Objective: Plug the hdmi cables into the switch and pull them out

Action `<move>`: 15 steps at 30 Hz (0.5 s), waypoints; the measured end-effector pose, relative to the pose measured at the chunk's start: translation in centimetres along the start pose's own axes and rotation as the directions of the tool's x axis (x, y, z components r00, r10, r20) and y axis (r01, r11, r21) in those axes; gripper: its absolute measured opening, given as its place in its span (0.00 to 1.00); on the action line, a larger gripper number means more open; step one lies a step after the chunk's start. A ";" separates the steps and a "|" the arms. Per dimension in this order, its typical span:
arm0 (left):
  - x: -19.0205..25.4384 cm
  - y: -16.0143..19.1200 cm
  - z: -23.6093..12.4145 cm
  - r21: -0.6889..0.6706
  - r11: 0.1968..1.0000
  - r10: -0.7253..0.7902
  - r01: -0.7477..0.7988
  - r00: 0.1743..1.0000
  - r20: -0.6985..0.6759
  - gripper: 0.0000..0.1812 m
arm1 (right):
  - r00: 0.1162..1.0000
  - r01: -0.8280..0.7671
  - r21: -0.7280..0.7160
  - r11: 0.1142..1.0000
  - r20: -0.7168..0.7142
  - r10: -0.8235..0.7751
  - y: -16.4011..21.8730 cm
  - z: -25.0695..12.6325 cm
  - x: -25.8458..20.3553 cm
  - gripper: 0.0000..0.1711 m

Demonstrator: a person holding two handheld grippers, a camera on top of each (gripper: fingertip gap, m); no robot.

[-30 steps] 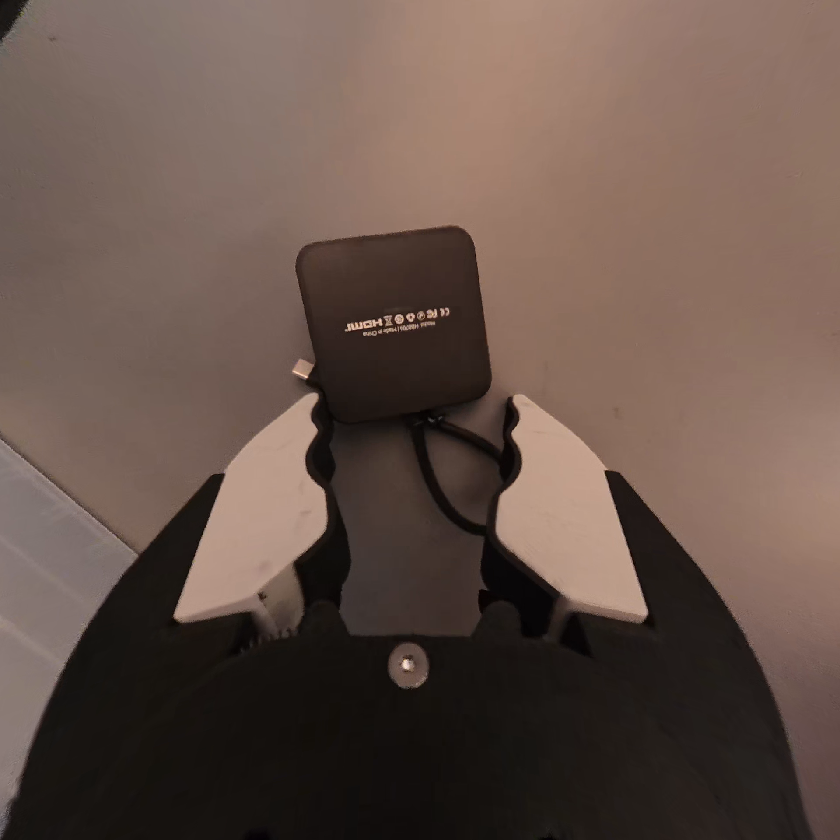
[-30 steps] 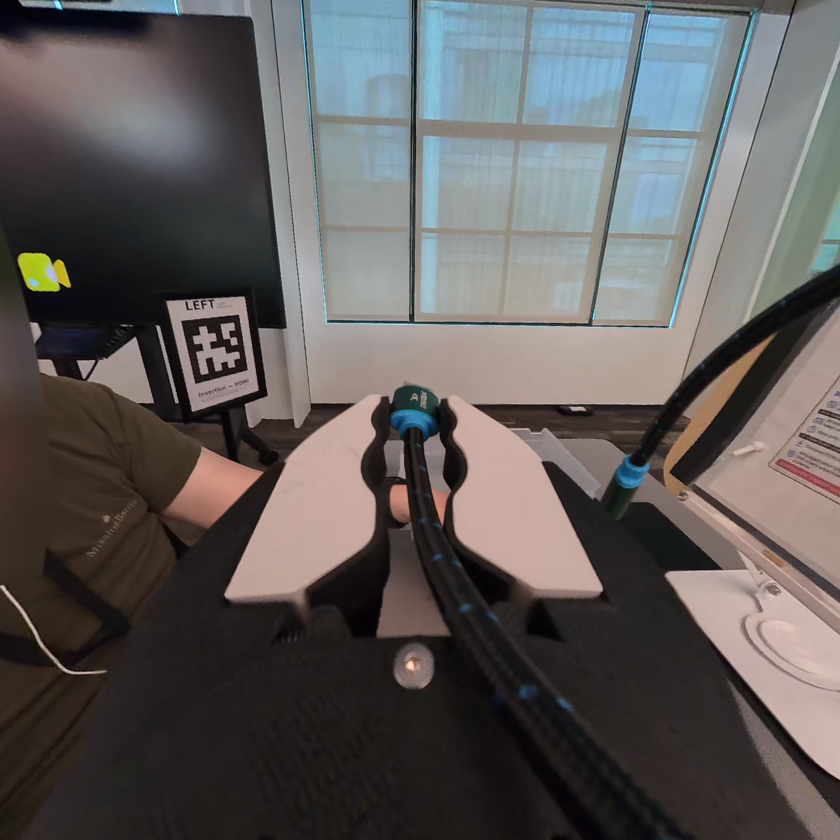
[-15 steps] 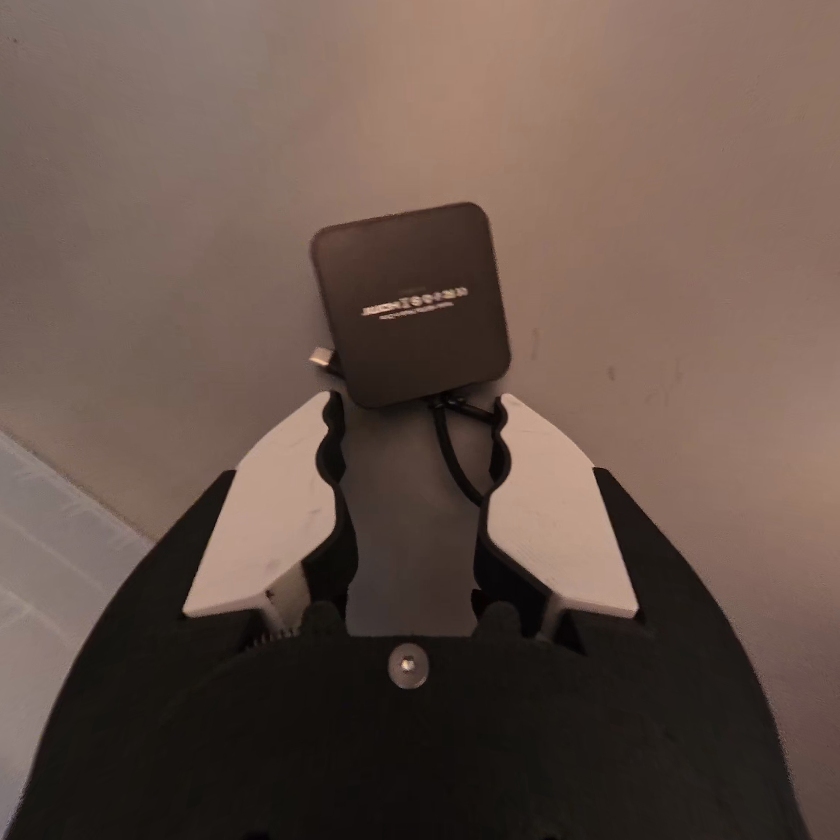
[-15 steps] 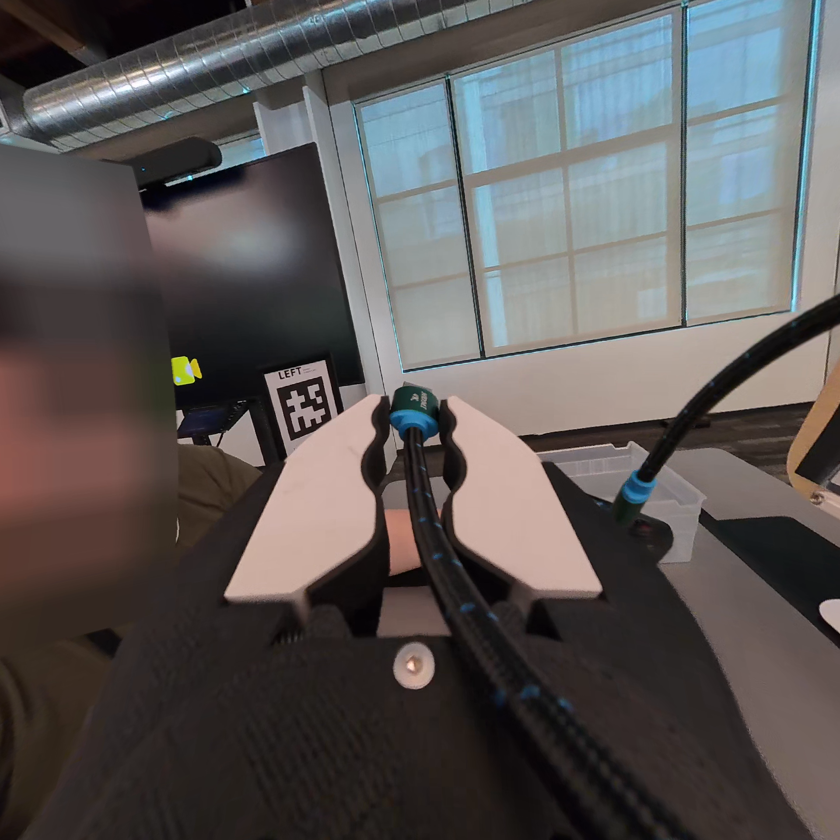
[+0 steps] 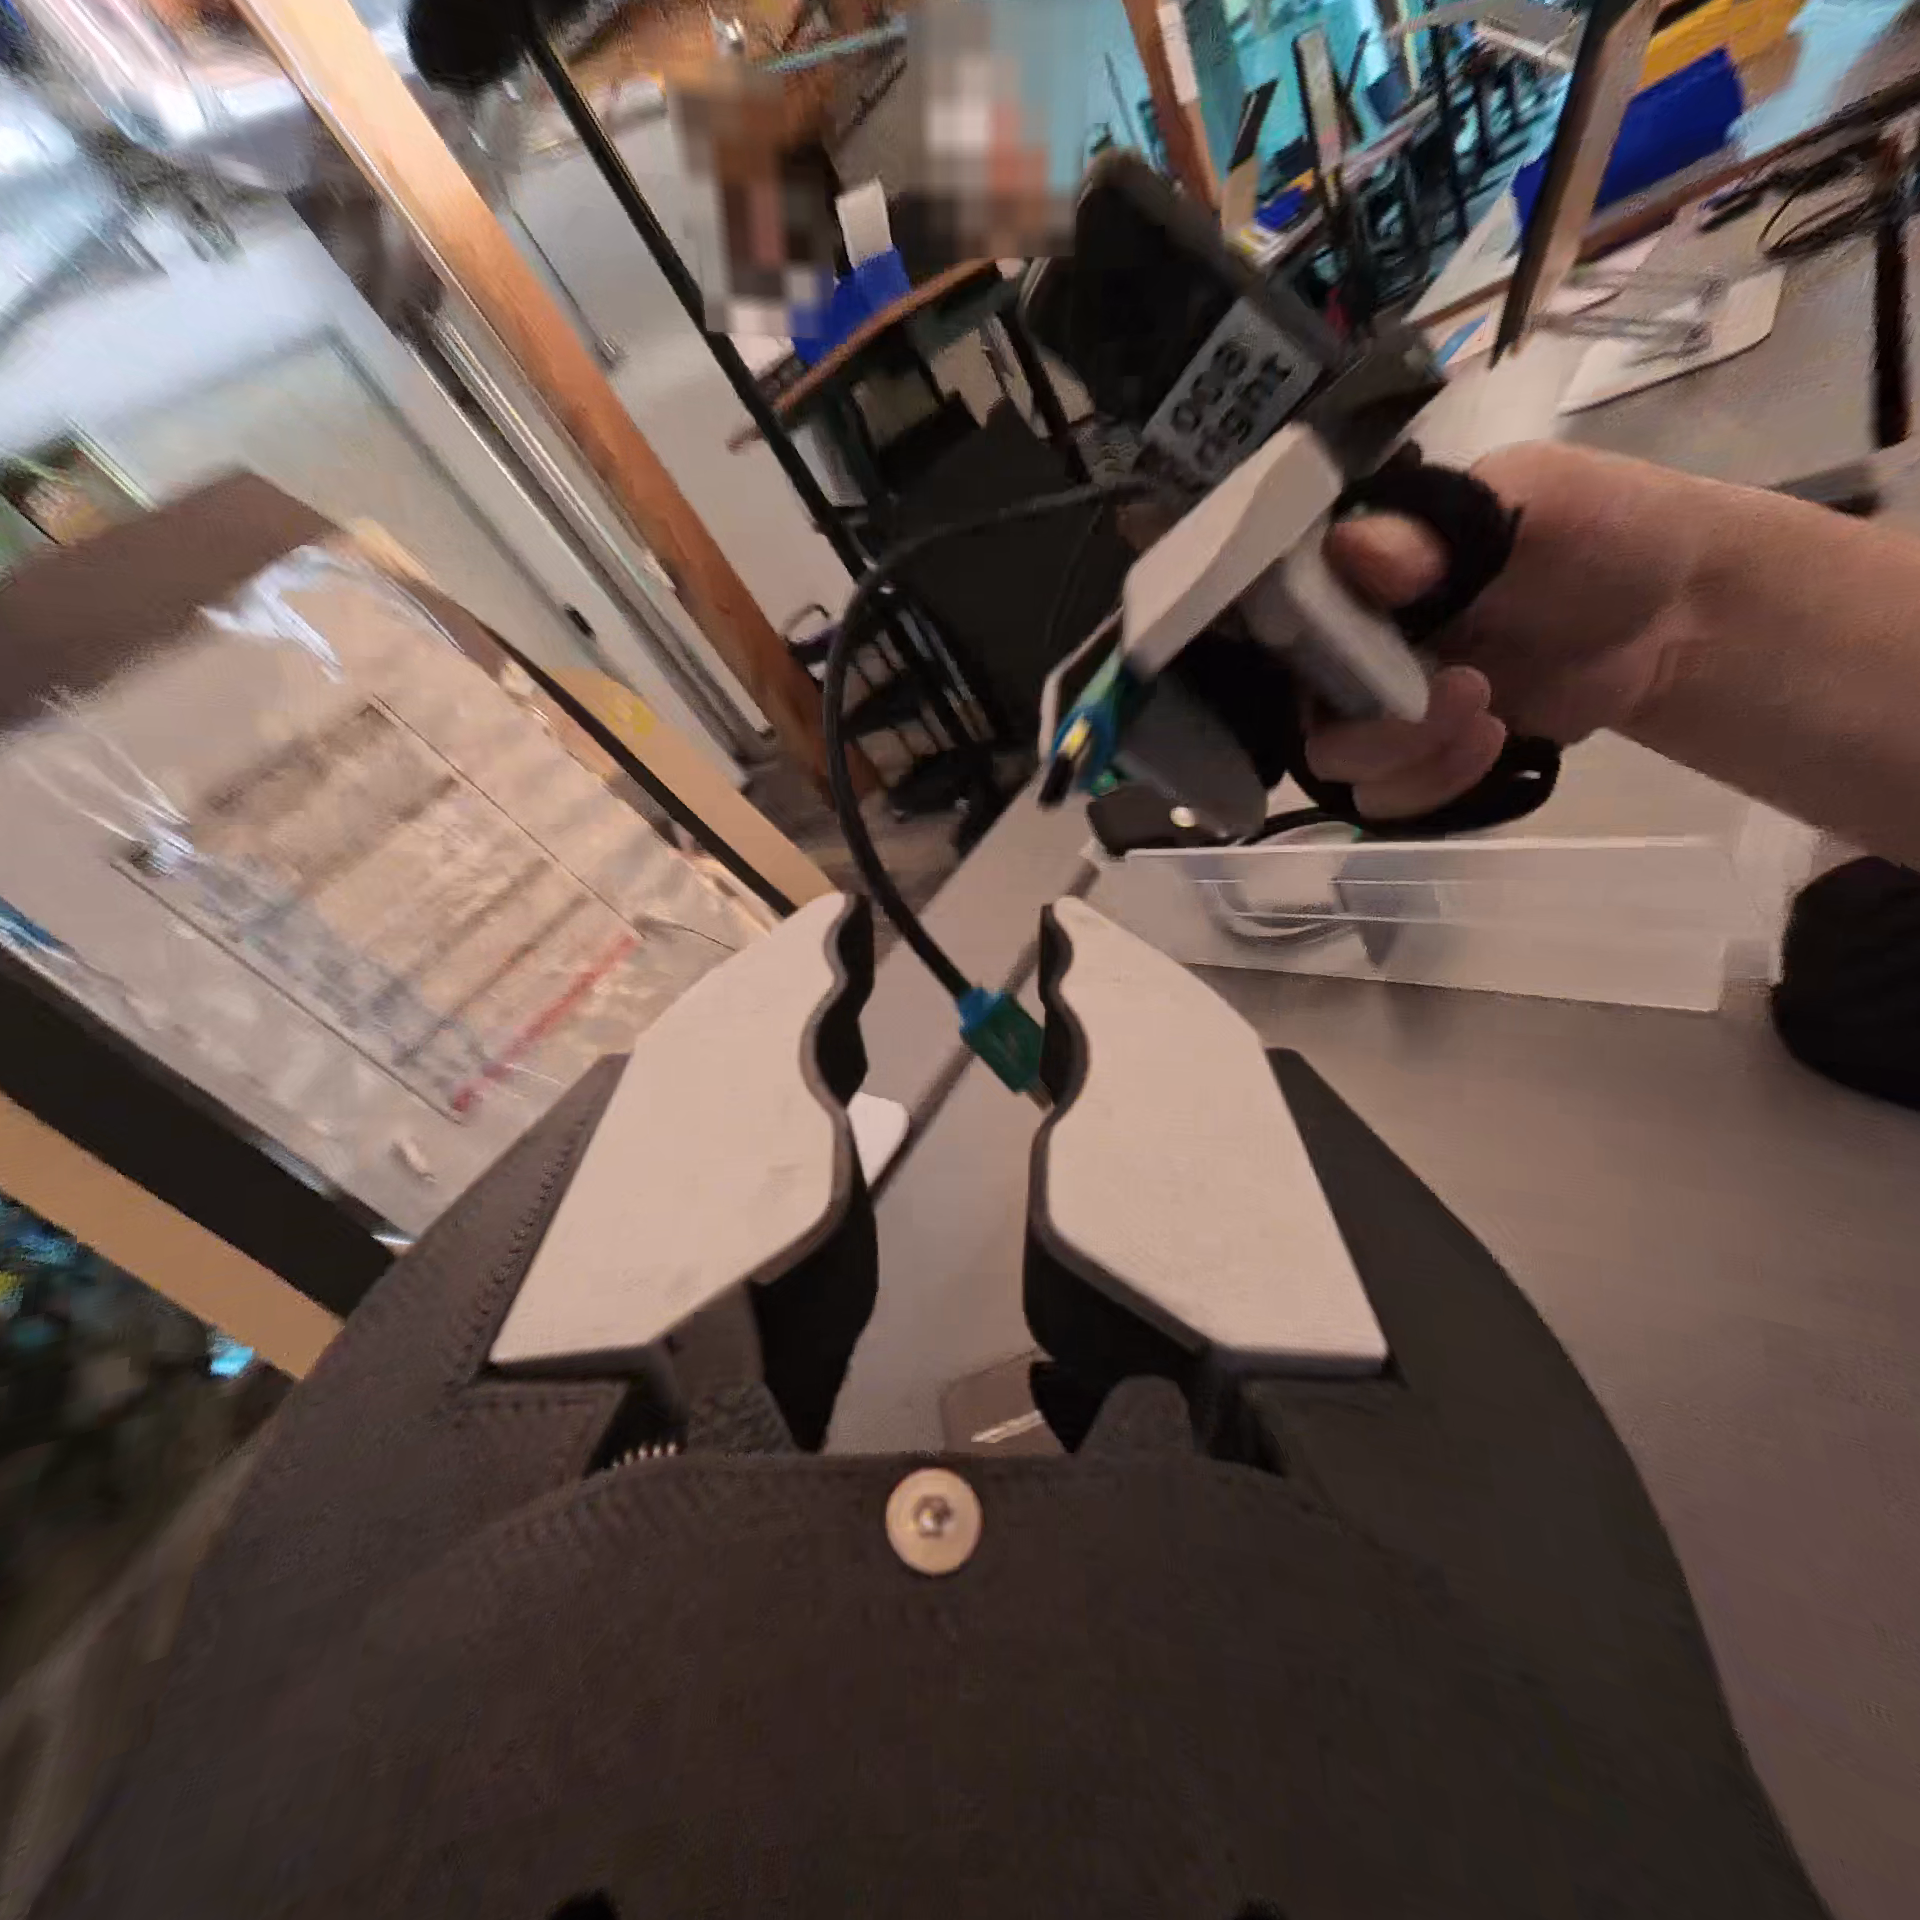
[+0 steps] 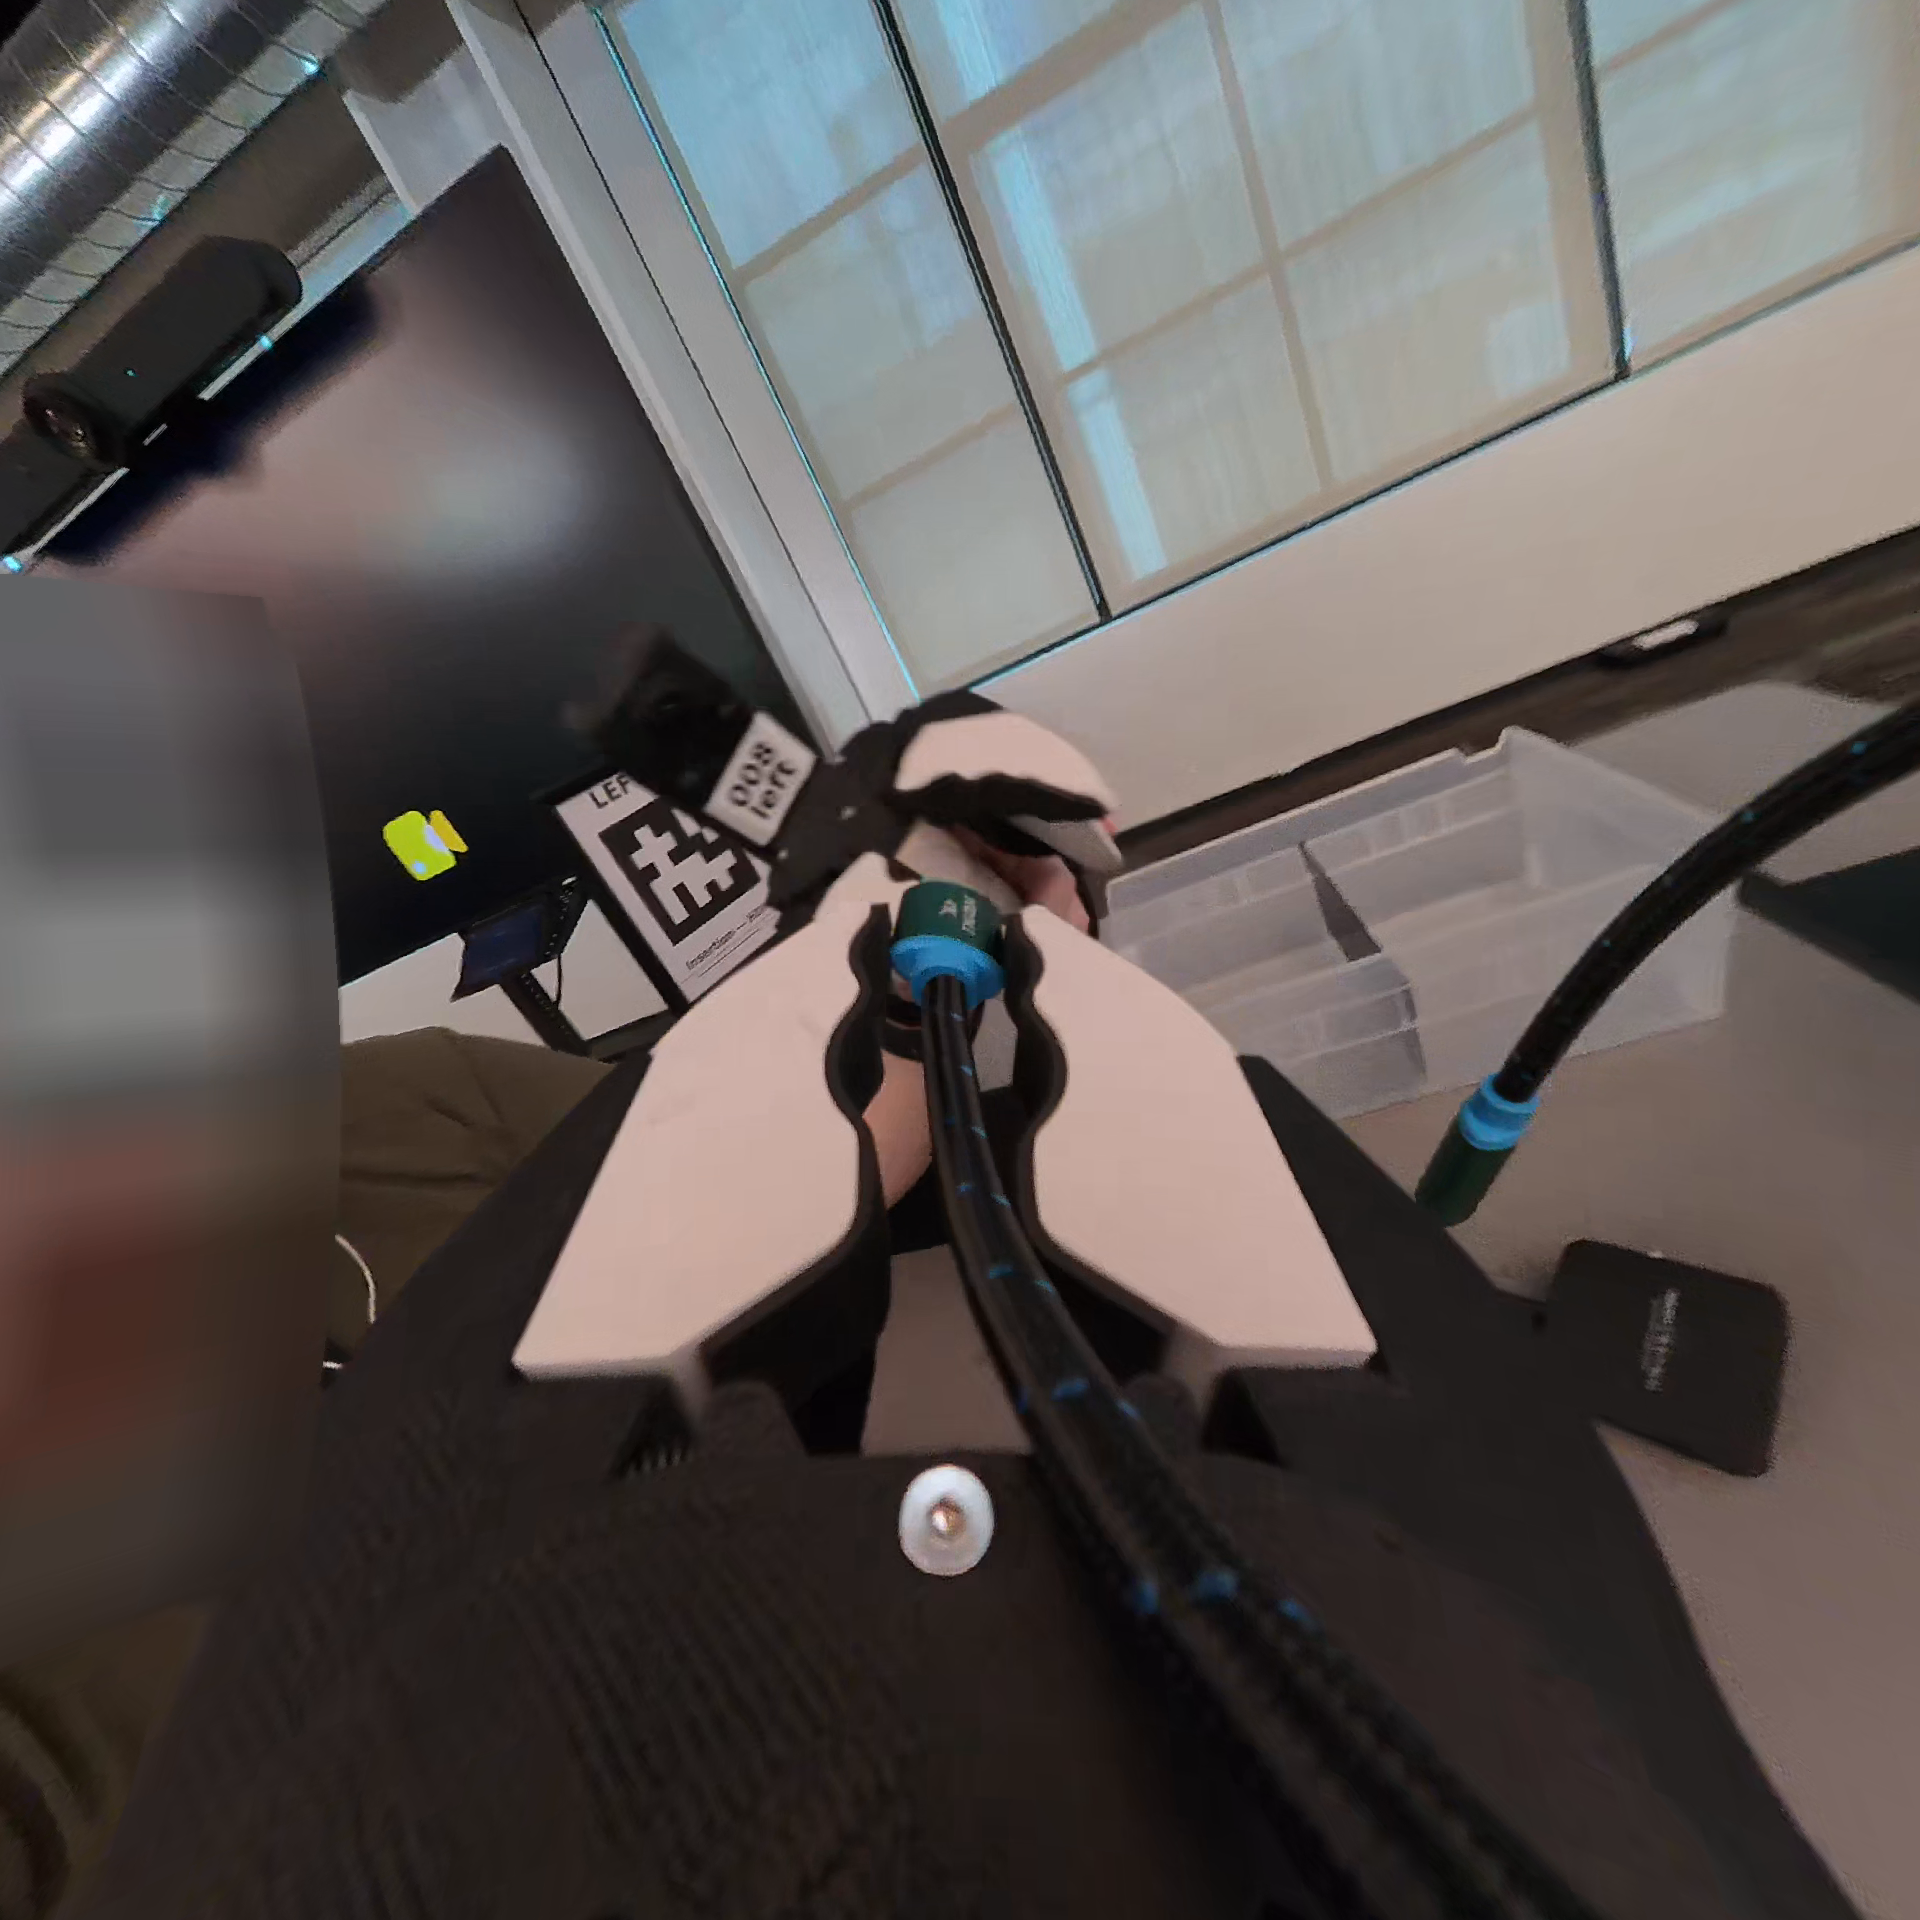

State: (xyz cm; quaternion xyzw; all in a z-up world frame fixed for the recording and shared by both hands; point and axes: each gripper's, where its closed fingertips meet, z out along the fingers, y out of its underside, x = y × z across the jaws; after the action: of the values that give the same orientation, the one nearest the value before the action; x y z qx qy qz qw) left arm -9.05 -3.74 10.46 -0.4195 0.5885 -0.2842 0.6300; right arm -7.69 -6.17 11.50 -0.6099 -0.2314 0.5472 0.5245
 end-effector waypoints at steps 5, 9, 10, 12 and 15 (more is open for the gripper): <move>2.3 0.1 0.0 -0.053 0.996 0.072 -0.076 0.995 -0.074 0.21 | 0.996 -0.083 -0.059 0.995 0.017 0.084 2.0 2.1 0.6 0.12; 2.6 0.6 0.1 -0.034 0.993 0.106 -0.110 0.990 -0.095 0.08 | 0.988 -0.147 -0.073 0.986 0.031 0.150 2.7 2.7 1.0 0.12; 2.6 0.8 0.1 -0.042 0.992 0.114 -0.118 0.988 -0.100 0.08 | 0.985 -0.164 -0.070 0.984 0.033 0.167 2.8 2.7 1.1 0.12; 2.5 1.2 0.1 -0.074 0.994 0.066 -0.076 0.989 -0.130 0.08 | 0.986 -0.161 -0.066 0.985 0.032 0.163 2.9 2.9 1.5 0.12; 2.1 0.5 -0.2 -0.069 0.988 -0.146 0.135 0.969 -0.200 0.08 | 0.998 -0.034 -0.030 0.999 0.057 0.036 2.4 3.1 1.3 0.14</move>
State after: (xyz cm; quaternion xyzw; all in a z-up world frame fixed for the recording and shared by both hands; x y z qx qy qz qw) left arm -9.00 -5.34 8.96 -0.4458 0.6264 -0.3536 0.5328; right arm -10.80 -4.65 9.27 -0.6054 -0.2435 0.5702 0.4990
